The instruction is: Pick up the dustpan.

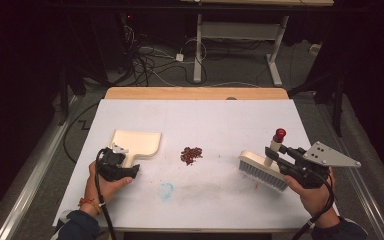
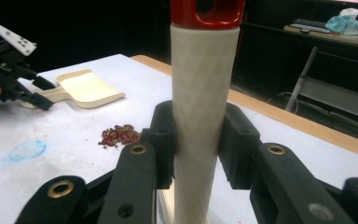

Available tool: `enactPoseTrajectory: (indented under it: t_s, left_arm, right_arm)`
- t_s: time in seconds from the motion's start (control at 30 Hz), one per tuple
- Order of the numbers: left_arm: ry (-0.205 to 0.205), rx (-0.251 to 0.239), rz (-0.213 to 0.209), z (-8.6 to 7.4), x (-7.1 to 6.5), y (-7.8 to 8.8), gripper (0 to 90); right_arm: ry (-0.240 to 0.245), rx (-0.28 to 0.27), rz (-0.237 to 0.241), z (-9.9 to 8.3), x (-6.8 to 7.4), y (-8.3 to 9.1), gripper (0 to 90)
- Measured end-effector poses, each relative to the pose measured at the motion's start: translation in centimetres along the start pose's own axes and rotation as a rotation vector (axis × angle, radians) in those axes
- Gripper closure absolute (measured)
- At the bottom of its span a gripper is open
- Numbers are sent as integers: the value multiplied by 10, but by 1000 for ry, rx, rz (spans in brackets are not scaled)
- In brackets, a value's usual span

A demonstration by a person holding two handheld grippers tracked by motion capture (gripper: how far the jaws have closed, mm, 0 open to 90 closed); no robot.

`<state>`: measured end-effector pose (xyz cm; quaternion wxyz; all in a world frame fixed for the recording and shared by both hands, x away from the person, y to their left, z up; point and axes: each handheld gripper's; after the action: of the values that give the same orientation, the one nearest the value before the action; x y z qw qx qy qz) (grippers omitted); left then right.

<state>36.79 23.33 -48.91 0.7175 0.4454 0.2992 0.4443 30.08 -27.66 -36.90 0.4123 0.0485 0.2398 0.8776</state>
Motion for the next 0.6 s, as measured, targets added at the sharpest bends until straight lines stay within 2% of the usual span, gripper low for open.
enactPoseTrajectory:
  t_s: [0.07, 0.17, 0.2, 0.23, 0.3, 0.4, 0.47, 0.5, 0.6]
  left_arm:
    - [33, -6, -23, 3, 4, -3, 276]
    - [42, -5, -16, 5, 6, -3, 323]
    - [57, -6, -12, 6, 7, -2, 410]
    - [68, -6, -9, 6, 8, -2, 410]
    - [84, -8, -6, 7, 9, -2, 481]
    - [78, -2, 7, 9, 7, -2, 544]
    - [66, -4, 16, 10, 5, -2, 620]
    - [49, 1, 26, 11, 4, -2, 639]
    - [45, 3, 20, 11, 5, -1, 641]
  right_arm:
    - [1, -2, 1, 0, 0, 0, 695]
    - [2, 2, 4, 0, 1, -1, 694]
    - [2, 5, 4, 0, 1, -2, 694]
    - [2, 5, 4, 0, 1, -2, 694]
    - [1, 9, 4, 0, 1, -3, 694]
    - [-1, 14, 11, 0, 1, -4, 695]
    - [1, 16, 10, 0, 0, -5, 695]
    - [-2, 15, 11, 0, 1, -5, 695]
    - [1, 15, 14, 0, 1, -6, 695]
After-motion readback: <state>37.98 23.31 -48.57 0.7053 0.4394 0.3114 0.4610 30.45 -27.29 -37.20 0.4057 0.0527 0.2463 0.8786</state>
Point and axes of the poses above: each handheld gripper's, and its own axes: y roughly backward along the jaws, z roughly out of its top, x roughly to its left, and after that the axes turned 11 degrees about x, right-handed
